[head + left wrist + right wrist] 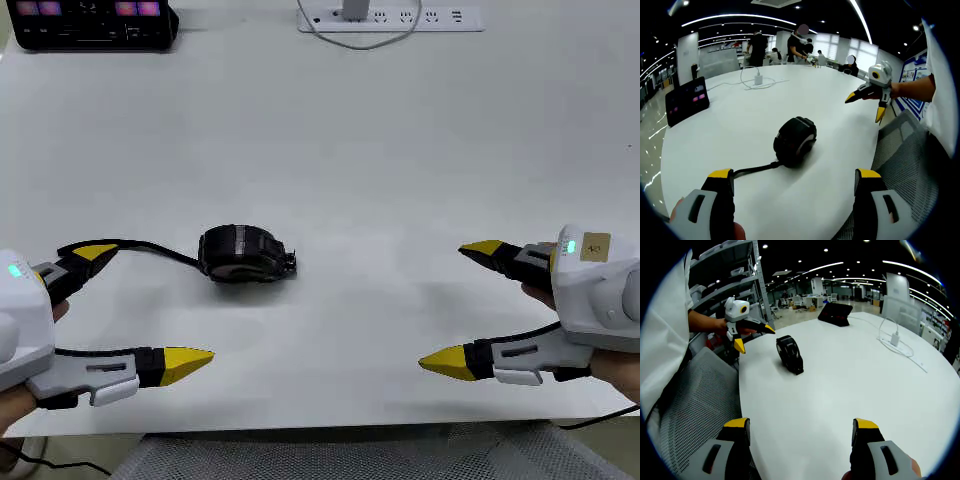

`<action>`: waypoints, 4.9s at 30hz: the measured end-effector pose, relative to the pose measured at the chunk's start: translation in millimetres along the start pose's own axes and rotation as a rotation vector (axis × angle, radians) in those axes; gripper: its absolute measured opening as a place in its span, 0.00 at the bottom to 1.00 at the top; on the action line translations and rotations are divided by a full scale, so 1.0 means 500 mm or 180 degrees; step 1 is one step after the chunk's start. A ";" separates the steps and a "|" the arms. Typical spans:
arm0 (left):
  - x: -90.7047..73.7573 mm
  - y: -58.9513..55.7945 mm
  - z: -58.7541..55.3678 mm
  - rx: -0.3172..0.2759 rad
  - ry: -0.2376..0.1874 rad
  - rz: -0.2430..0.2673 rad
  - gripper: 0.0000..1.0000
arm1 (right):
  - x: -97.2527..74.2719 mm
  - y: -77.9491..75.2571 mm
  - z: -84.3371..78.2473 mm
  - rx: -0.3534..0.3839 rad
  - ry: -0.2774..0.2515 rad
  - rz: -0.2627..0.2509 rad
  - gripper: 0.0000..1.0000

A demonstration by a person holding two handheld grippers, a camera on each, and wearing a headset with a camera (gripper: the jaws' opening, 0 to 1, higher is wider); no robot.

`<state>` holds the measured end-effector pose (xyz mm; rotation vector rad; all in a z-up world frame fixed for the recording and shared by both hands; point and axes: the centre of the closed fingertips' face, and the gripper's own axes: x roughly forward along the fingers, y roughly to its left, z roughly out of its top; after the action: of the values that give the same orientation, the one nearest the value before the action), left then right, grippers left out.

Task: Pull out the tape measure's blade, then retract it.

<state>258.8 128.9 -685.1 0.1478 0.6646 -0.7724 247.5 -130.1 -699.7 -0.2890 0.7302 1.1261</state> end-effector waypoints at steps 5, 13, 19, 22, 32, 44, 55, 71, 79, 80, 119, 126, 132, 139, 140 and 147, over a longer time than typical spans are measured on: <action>0.000 0.001 -0.001 0.0000 0.0006 0.0005 0.99 | 0.001 0.002 0.001 -0.0024 -0.0002 0.0001 0.84; -0.001 0.014 -0.006 -0.0023 0.0073 0.0104 0.99 | 0.002 0.001 0.000 -0.0021 0.0018 -0.0007 0.85; -0.001 0.020 -0.010 0.0062 0.0089 0.0143 0.99 | 0.001 0.003 -0.004 0.0033 0.0090 0.0017 0.79; 0.000 0.018 -0.010 0.0072 0.0068 0.0128 0.99 | 0.001 0.002 -0.002 0.0014 0.0091 -0.0016 0.81; 0.003 0.016 -0.005 0.0060 0.0025 0.0087 0.96 | 0.004 0.012 0.007 0.0009 0.0104 0.0015 0.81; 0.007 0.021 0.004 0.0049 0.0006 0.0059 0.99 | 0.004 0.014 0.010 -0.0082 0.0165 0.0002 0.82; 0.023 0.019 0.020 0.0152 0.0040 -0.0064 0.99 | 0.016 0.001 0.027 -0.0123 0.0105 0.0016 0.83; 0.052 0.012 0.031 0.0506 0.0207 -0.0321 0.96 | 0.045 -0.022 0.040 -0.0236 0.0081 0.0125 0.81; 0.068 0.012 0.031 0.0747 0.0332 -0.0448 0.92 | 0.061 -0.023 0.042 -0.0355 0.0170 0.0188 0.81; 0.071 0.011 0.032 0.0775 0.0344 -0.0460 0.92 | 0.063 -0.022 0.043 -0.0369 0.0177 0.0201 0.81; 0.139 0.021 0.043 0.1465 0.0750 -0.0671 0.67 | 0.128 -0.039 0.079 -0.0661 0.0264 0.0415 0.81; 0.147 0.019 0.041 0.1436 0.0793 -0.0716 0.49 | 0.134 -0.036 0.086 -0.0659 0.0251 0.0452 0.80; 0.151 0.017 0.038 0.1437 0.0810 -0.0744 0.43 | 0.134 -0.032 0.090 -0.0651 0.0236 0.0463 0.80; 0.154 0.012 0.033 0.1492 0.0840 -0.0794 0.36 | 0.138 -0.030 0.092 -0.0651 0.0231 0.0476 0.80; 0.155 0.013 0.033 0.1500 0.0841 -0.0790 0.35 | 0.139 -0.030 0.093 -0.0653 0.0229 0.0481 0.80; 0.159 0.012 0.028 0.1537 0.0864 -0.0802 0.33 | 0.147 -0.026 0.096 -0.0644 0.0208 0.0520 0.78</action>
<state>311.5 80.7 -723.0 0.6271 0.7512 -1.1612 294.5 -56.0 -714.7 -0.4451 0.7078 1.3542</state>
